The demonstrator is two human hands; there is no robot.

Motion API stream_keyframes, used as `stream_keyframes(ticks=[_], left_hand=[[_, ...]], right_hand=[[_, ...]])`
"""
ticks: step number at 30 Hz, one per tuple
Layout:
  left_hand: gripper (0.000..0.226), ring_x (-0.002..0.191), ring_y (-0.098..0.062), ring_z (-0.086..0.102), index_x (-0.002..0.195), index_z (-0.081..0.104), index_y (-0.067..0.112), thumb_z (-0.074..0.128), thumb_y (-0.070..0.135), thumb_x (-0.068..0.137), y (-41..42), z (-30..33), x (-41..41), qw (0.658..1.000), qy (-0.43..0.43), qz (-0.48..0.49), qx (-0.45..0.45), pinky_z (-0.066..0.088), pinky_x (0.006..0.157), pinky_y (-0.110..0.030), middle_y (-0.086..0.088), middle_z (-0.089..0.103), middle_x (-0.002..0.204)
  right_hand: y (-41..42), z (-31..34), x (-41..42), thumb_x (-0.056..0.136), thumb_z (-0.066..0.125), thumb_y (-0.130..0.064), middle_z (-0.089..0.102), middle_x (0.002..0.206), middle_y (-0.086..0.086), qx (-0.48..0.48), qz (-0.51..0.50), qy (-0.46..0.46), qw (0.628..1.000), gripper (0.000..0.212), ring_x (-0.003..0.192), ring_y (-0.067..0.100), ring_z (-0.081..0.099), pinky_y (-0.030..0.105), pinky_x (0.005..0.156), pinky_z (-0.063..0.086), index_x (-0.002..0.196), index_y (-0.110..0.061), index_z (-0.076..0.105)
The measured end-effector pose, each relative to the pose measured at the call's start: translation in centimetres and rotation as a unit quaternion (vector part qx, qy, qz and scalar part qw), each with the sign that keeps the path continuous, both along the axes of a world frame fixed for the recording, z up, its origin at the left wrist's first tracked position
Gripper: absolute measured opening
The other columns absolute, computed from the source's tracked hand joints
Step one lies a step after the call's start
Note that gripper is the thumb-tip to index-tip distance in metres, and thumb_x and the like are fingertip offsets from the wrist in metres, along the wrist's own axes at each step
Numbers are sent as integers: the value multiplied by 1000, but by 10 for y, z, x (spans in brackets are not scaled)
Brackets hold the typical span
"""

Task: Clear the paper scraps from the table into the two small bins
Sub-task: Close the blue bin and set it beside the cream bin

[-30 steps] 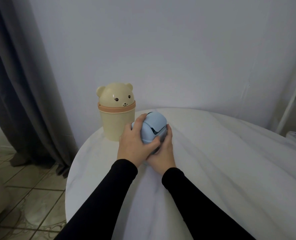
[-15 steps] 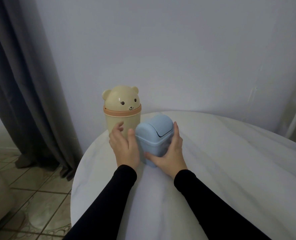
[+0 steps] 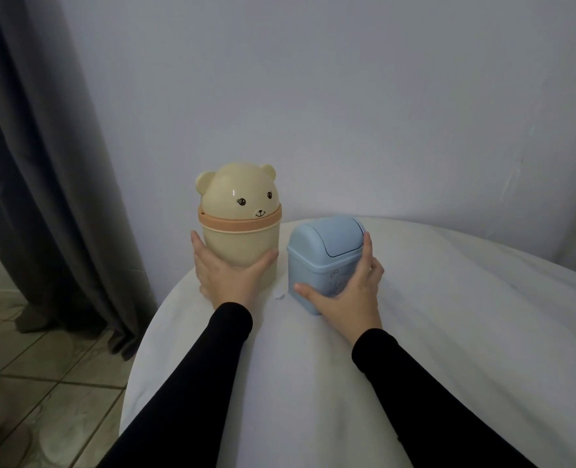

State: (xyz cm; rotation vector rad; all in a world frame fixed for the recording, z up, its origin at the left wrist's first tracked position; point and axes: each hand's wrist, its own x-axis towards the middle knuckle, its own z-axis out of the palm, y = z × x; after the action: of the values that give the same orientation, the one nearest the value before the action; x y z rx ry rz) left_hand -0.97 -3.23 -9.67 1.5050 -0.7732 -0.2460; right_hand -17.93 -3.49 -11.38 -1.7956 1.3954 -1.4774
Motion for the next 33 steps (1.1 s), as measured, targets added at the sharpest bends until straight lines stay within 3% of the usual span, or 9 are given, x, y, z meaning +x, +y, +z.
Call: stream_keyframes(ticks=[5,10,12,16,19,22,25,30,33], left_hand=[[130,137,-21,31,147,7,31,87,50,47,-6,-2,0,1000,-6,3,1,23,109,-49,4,30,150],[127,140,-20,22,149,7,26,87,48,53,4,-4,-7,1000,5,14,4,20,110,-50,-3,21,152],[111,132,-23,29,145,19,23,84,46,59,13,-4,-14,998,-14,57,-12,24,105,-45,-5,27,143],[48,108,-24,44,118,51,12,72,26,77,31,-7,-29,987,-116,84,-72,25,86,-21,-7,46,112],[20,97,-22,54,103,64,15,61,20,84,37,-14,-34,981,-192,-3,37,39,83,-28,-1,54,96],[25,101,-19,57,111,67,20,56,29,90,36,-18,-35,953,-263,-41,143,42,88,-32,2,60,104],[33,107,-21,57,117,65,22,53,36,90,34,-15,-36,936,-277,-59,207,42,90,-33,1,62,113],[25,86,-27,61,84,74,20,51,31,86,33,-11,-35,903,-348,-59,244,48,73,-32,-5,67,89],[27,84,-28,61,85,72,14,49,27,89,25,-9,-29,888,-383,-74,244,44,68,-31,-9,66,90]], right_hand=[[-2,-1,0,55,85,-44,19,139,1,-3,-4,40,999,132,121,22,41,40,101,40,147,-40,-10],[-3,-2,0,56,84,-42,21,138,1,-7,-8,36,999,130,120,17,40,40,100,41,147,-39,-8],[-3,-3,1,56,84,-42,22,138,1,-9,-13,38,999,130,120,18,41,40,98,42,147,-39,-8],[0,-4,1,56,84,-44,24,136,2,-12,-27,40,999,129,119,23,44,42,97,44,147,-40,-7],[4,-4,1,54,85,-47,25,136,4,-20,-42,36,998,128,119,25,44,44,94,47,146,-39,-3],[7,-4,0,50,84,-52,28,136,4,-27,-59,34,997,122,122,25,43,44,92,48,143,-37,7],[9,-4,0,48,83,-57,30,133,3,-28,-67,45,996,113,119,24,45,43,89,50,137,-37,17],[12,-3,-3,45,78,-68,30,131,2,-17,-75,75,994,112,114,25,49,41,88,51,136,-39,20],[11,-1,-9,41,76,-74,29,131,2,-8,-73,97,993,117,115,24,49,43,92,48,137,-40,19]])
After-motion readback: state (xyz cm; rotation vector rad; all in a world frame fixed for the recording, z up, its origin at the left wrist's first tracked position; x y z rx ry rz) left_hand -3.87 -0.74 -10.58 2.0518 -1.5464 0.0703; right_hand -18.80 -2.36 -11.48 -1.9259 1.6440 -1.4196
